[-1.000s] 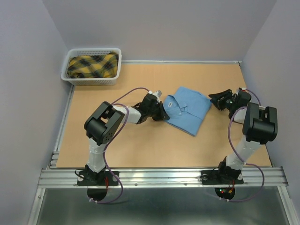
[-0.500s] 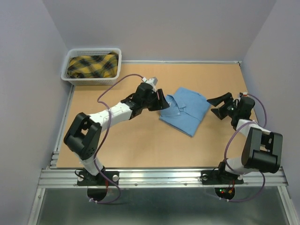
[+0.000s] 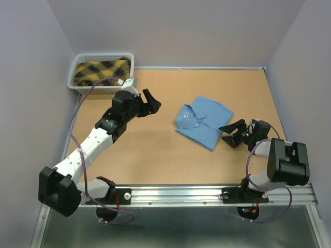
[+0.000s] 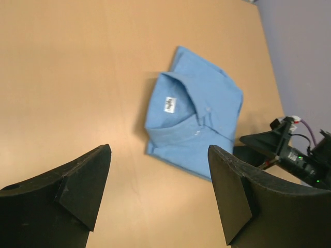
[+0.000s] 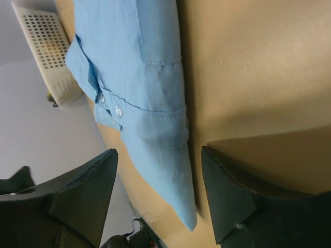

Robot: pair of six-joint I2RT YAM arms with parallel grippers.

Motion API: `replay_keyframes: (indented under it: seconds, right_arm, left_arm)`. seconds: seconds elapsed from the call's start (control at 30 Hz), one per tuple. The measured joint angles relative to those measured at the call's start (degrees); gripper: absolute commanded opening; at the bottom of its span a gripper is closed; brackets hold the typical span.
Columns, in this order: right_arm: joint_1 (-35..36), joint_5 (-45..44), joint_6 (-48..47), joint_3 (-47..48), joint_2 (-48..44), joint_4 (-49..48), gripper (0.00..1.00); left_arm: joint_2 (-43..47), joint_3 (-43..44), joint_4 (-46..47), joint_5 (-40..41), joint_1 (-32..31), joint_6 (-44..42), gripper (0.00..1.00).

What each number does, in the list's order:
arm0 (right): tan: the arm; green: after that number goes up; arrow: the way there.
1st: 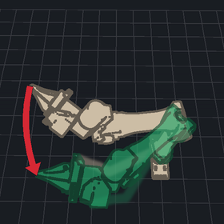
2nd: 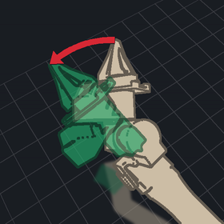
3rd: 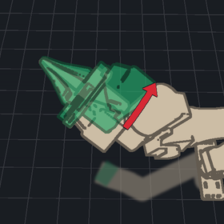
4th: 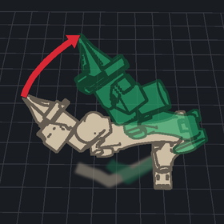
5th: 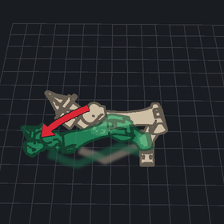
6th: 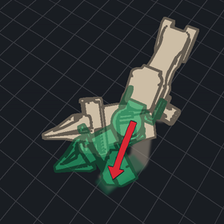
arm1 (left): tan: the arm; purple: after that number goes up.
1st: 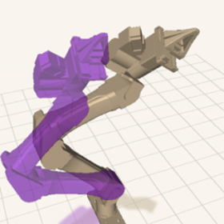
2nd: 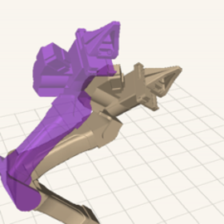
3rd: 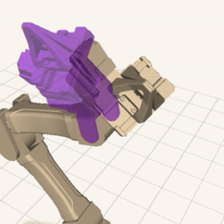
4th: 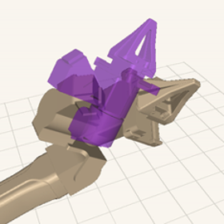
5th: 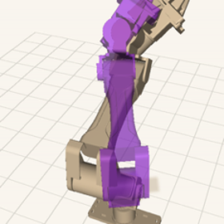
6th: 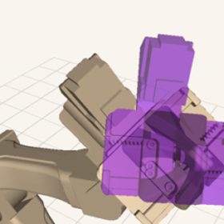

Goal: Fold and stack the long sleeve shirts
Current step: Neatly place the folded shirt to the corner

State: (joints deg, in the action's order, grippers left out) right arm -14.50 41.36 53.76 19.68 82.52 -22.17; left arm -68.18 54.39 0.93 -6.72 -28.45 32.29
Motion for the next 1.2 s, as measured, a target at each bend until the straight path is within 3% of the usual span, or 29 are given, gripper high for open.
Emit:
replay_keyframes:
  seconds: [0.1,0.2,0.33,0.37,0.43,0.8,1.2]
  right_arm:
    - [1.46,0.04,2.03,0.0,3.56,-5.11,0.68]
    - [2.34,-0.09,3.76,-0.02,6.14,-8.66,0.57]
    - [2.91,-1.46,6.19,-0.85,9.35,-13.29,0.26]
    - [2.91,-1.88,6.73,-1.11,10.25,-14.47,0.11]
    - [2.91,-2.67,8.41,-1.6,11.58,-16.37,0.01]
    - [2.97,-11.72,17.55,-0.57,14.27,-26.88,0.01]
    - [2.97,-33.22,33.09,3.91,25.03,-42.58,0.01]
  left_arm:
    - [4.83,-3.89,-3.1,1.42,3.37,-1.44,0.86]
    - [9.99,-6.43,-5.86,2.54,5.07,-2.34,0.86]
    - [15.08,-7.32,-8.13,3.34,5.81,-3.1,0.86]
    - [16.22,-7.61,-8.26,3.58,6.03,-3.28,0.85]
    - [17.59,-8.04,-8.98,3.89,6.14,-3.43,0.85]
    - [20.26,-9.05,-12.48,5.2,6.84,-4.35,0.85]
    - [23.5,-10.56,-15.32,5.68,7.69,-4.83,0.85]
